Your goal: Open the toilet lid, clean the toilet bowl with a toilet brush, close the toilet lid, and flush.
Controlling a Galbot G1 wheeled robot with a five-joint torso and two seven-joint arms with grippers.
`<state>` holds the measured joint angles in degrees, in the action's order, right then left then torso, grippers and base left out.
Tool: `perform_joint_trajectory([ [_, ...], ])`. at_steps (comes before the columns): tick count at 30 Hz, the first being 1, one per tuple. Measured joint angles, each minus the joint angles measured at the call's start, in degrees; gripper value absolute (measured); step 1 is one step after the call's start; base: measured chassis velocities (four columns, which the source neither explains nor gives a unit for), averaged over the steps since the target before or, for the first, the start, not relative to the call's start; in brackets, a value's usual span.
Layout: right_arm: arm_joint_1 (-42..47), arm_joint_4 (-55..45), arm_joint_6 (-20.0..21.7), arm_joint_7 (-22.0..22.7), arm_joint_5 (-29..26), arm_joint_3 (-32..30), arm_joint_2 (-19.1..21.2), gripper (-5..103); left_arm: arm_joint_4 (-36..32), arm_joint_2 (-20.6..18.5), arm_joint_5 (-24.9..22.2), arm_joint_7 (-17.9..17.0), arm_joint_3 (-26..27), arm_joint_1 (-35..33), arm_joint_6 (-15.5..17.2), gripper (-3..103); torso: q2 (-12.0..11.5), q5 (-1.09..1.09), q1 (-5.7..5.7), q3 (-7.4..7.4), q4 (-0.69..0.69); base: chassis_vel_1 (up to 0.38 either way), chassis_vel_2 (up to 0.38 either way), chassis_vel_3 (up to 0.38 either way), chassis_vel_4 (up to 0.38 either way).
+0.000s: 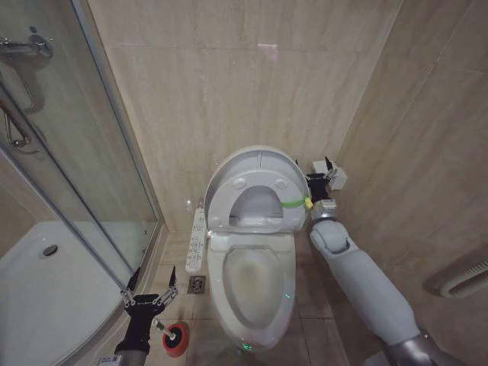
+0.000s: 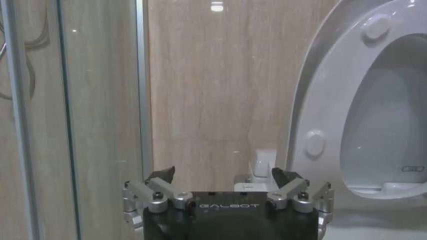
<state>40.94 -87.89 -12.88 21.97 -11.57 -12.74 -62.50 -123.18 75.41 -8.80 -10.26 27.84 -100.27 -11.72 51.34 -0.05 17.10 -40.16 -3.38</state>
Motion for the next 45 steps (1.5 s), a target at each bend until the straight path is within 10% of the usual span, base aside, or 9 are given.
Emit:
perform_joint_trajectory([
  [26, 23.4, -18.2, 1.6, 3.1, -3.4, -12.1, 7.2, 100, 0.0, 0.0, 0.0, 0.0, 0.0, 0.0, 0.0, 94, 0.0, 0.00, 0.00, 0.01, -0.03, 0.000, 0.000, 0.000, 0.000],
  [45, 34.9, -23.7, 0.7, 4.6, 1.5, -13.4, 0.6, 100, 0.0, 0.0, 0.0, 0.0, 0.0, 0.0, 0.0, 94, 0.0, 0.01, 0.01, 0.00, -0.03, 0.000, 0.000, 0.000, 0.000],
])
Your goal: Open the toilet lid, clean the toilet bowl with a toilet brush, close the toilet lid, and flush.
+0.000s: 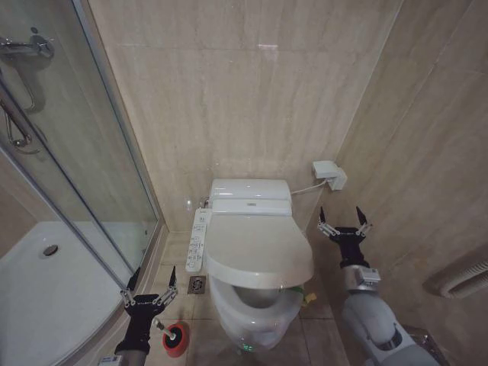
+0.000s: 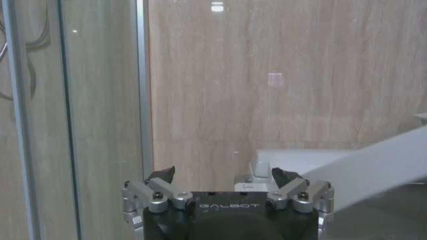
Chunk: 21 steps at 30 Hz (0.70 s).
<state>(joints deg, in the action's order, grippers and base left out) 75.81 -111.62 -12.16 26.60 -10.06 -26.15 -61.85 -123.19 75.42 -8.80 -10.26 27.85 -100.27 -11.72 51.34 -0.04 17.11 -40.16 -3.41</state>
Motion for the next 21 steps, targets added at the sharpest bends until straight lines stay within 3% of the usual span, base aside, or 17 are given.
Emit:
perform_joint_trajectory([
  [21, 6.8, 0.1, -4.0, -0.8, 8.7, -3.6, -9.4, 100, 0.0, 0.0, 0.0, 0.0, 0.0, 0.0, 0.0, 94, 0.0, -0.01, 0.00, 0.00, 0.00, 0.000, 0.000, 0.000, 0.000],
])
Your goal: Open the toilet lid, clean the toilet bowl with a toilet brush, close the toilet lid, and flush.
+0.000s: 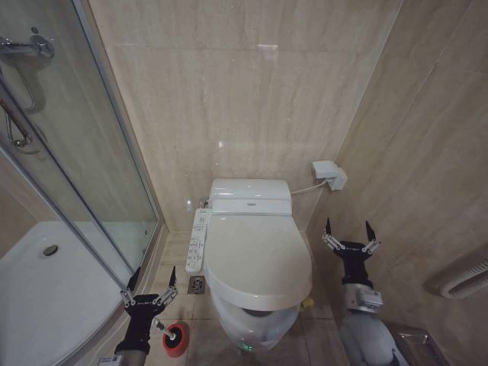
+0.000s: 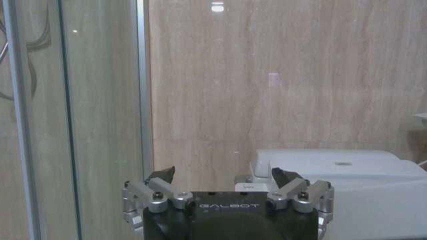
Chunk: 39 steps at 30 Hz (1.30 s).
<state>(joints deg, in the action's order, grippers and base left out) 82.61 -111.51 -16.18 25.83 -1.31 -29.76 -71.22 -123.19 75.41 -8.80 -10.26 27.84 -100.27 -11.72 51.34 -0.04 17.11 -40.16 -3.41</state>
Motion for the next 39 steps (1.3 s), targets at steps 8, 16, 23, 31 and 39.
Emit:
perform_joint_trajectory([
  [8, 2.4, -0.1, 0.0, -1.8, 1.1, -0.6, -0.1, 100, 0.0, 0.0, 0.0, 0.0, 0.0, 0.0, 0.0, 94, 0.0, 0.00, 0.00, 0.00, -0.01, 0.000, 0.000, 0.000, 0.000],
  [16, 4.5, -1.8, 0.2, -3.3, 0.7, -1.8, -1.0, 100, 0.0, 0.0, 0.0, 0.0, 0.0, 0.0, 0.0, 94, 0.0, 0.00, 0.00, 0.00, -0.01, 0.000, 0.000, 0.000, 0.000],
  [23, 5.6, -1.8, 0.1, -3.6, 0.8, -3.0, -1.5, 100, 0.0, 0.0, 0.0, 0.0, 0.0, 0.0, 0.0, 94, 0.0, 0.00, 0.00, 0.00, 0.00, 0.000, 0.000, 0.000, 0.000],
  [31, 7.1, -3.1, 0.0, -4.0, 0.4, -3.6, -1.7, 100, 0.0, 0.0, 0.0, 0.0, 0.0, 0.0, 0.0, 94, 0.0, 0.00, 0.00, 0.00, 0.00, 0.000, 0.000, 0.000, 0.000],
  [39, 7.6, -3.6, -1.1, -5.1, 0.5, -3.0, -2.1, 100, 0.0, 0.0, 0.0, 0.0, 0.0, 0.0, 0.0, 94, 0.0, 0.00, 0.00, 0.00, 0.00, 0.000, 0.000, 0.000, 0.000],
])
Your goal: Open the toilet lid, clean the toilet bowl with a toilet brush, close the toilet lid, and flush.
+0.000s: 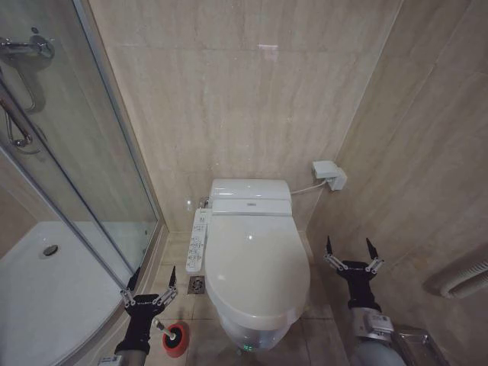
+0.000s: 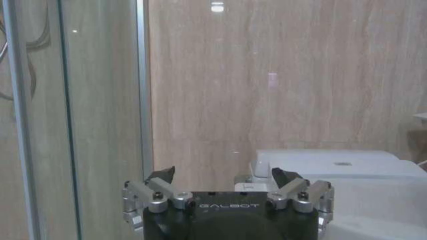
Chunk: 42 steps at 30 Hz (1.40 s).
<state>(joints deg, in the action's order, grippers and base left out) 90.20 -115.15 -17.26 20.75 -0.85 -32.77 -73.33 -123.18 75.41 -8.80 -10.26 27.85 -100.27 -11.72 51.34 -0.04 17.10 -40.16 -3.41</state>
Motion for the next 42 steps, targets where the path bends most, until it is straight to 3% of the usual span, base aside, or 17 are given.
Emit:
perform_joint_trajectory([
  [42, 0.4, -1.5, 0.5, 1.9, 0.2, 0.3, -0.5, 100, 0.0, 0.0, 0.0, 0.0, 0.0, 0.0, 0.0, 94, 0.0, 0.00, 0.00, 0.00, 0.00, 0.000, 0.000, 0.000, 0.000],
])
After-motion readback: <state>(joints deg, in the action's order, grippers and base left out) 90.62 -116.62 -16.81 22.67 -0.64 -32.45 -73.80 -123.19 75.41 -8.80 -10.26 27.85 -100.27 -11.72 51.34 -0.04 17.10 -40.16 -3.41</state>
